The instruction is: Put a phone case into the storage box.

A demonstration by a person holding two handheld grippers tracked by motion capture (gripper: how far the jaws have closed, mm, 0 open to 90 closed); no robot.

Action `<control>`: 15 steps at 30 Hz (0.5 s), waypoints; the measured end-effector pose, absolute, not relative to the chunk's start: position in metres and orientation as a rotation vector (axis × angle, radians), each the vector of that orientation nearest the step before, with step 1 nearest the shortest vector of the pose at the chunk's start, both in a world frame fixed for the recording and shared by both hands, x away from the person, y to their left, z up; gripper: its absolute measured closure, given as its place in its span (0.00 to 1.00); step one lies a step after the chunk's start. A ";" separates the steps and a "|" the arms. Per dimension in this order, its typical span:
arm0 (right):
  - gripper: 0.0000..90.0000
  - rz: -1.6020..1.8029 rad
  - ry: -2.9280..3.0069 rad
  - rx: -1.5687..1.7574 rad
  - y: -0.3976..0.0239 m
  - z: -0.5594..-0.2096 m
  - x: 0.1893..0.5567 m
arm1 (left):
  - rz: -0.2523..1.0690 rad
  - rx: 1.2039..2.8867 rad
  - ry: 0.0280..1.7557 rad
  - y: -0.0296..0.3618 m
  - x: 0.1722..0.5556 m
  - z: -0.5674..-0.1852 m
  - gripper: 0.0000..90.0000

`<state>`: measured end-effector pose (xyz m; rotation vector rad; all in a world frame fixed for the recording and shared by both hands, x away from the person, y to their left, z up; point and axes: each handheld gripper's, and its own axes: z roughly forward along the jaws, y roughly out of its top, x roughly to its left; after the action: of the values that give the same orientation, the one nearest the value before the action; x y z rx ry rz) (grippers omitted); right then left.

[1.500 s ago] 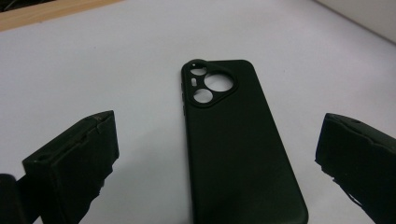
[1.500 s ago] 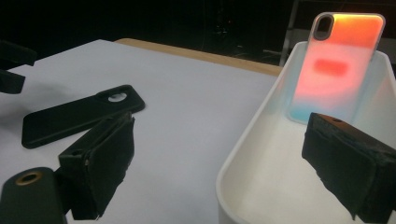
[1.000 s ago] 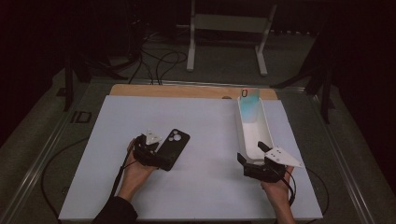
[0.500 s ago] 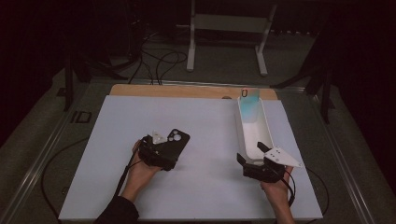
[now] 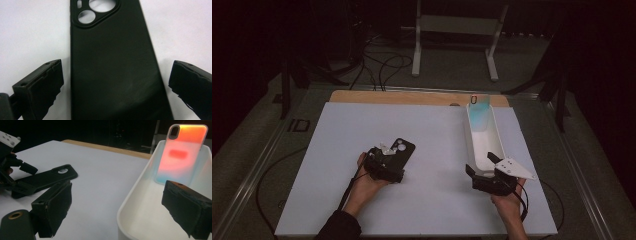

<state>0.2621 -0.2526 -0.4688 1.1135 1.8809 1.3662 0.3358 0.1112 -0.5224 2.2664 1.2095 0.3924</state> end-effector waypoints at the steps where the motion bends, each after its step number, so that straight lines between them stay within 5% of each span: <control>1: 0.10 1.366 1.881 1.112 -0.253 -0.469 0.262 | 0.384 2.263 1.214 0.111 0.336 -0.523 0.01; 15: 0.10 1.360 1.886 1.112 -0.252 -0.469 0.262 | 0.362 2.288 1.237 0.110 0.337 -0.522 0.02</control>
<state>0.2622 -0.2516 -0.4694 1.1119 1.8863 1.3605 0.3369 0.1100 -0.5215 2.2876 1.2370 0.3616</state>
